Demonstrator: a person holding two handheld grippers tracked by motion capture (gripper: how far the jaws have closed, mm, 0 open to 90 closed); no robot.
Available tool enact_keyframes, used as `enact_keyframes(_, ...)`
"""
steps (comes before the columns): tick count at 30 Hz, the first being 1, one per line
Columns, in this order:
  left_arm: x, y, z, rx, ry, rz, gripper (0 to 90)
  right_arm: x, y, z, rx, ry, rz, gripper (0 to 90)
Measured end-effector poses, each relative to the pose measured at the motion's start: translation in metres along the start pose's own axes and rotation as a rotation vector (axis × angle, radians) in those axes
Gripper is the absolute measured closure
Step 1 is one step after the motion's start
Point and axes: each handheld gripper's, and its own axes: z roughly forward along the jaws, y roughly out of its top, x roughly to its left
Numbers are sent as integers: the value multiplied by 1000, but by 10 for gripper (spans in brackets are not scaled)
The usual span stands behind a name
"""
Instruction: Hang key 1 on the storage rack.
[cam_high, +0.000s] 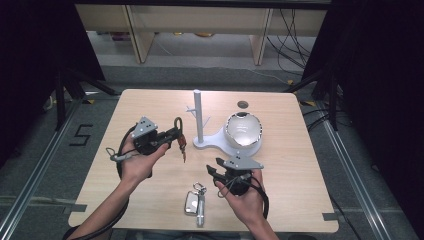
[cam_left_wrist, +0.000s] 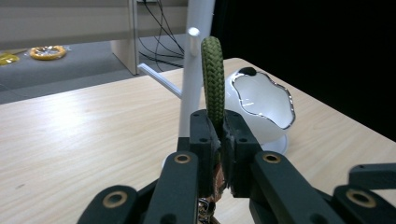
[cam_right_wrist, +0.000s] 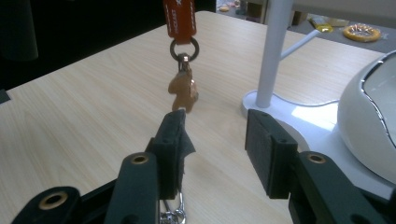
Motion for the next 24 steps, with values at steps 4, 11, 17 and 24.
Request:
enact_keyframes(4,4,4,3,-8,31,6,831,-5,-3,-3,-1,-2,-10,582)
enact_keyframes(11,9,14,12,-15,81,31,831,-11,-14,-8,3,-21,39,581)
enact_keyframes(17,10,17,24,-2,107,54,832,-14,-19,-11,7,-25,43,581)
enact_keyframes(24,9,15,32,14,119,63,831,-18,-22,-10,5,-31,54,579)
